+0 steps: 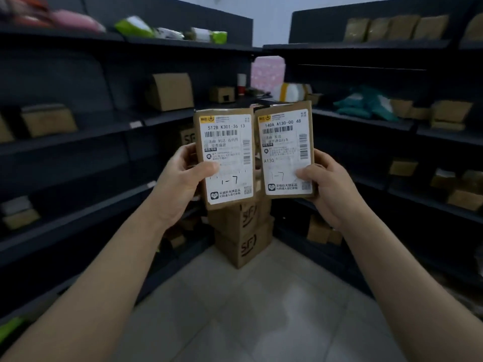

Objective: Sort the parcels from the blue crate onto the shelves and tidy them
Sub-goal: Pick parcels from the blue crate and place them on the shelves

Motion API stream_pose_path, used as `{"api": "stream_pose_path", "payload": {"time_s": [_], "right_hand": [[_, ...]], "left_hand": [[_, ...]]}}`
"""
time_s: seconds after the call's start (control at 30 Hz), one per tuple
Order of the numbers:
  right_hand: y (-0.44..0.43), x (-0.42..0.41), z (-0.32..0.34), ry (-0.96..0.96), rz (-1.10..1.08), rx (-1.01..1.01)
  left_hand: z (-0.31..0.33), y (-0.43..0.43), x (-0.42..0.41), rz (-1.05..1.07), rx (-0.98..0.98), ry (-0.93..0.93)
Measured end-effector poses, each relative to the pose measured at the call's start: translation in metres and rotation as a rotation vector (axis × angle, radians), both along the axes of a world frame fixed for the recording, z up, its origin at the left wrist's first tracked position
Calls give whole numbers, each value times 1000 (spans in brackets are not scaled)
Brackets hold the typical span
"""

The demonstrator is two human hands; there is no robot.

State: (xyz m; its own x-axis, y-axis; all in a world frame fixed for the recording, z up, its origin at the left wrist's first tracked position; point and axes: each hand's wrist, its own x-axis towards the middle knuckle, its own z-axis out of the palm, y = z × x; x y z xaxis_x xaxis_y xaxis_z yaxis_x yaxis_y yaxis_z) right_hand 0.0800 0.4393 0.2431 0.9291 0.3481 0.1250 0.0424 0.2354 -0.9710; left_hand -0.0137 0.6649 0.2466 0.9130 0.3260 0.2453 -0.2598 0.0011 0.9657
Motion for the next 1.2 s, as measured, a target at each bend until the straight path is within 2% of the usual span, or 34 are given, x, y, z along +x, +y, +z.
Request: {"api": "stream_pose_path", "payload": {"time_s": [0.37,0.87,1.2], "right_hand": [[186,24,-18,72,345,-54],[314,76,-18,124,666,-90],[403,31,-28,66,883,-141]], "left_hand": [[-20,136,-45,413,-59,63],[-34,187,-48,772,-50,103],[-44,230,-108,986,-125,84]]}}
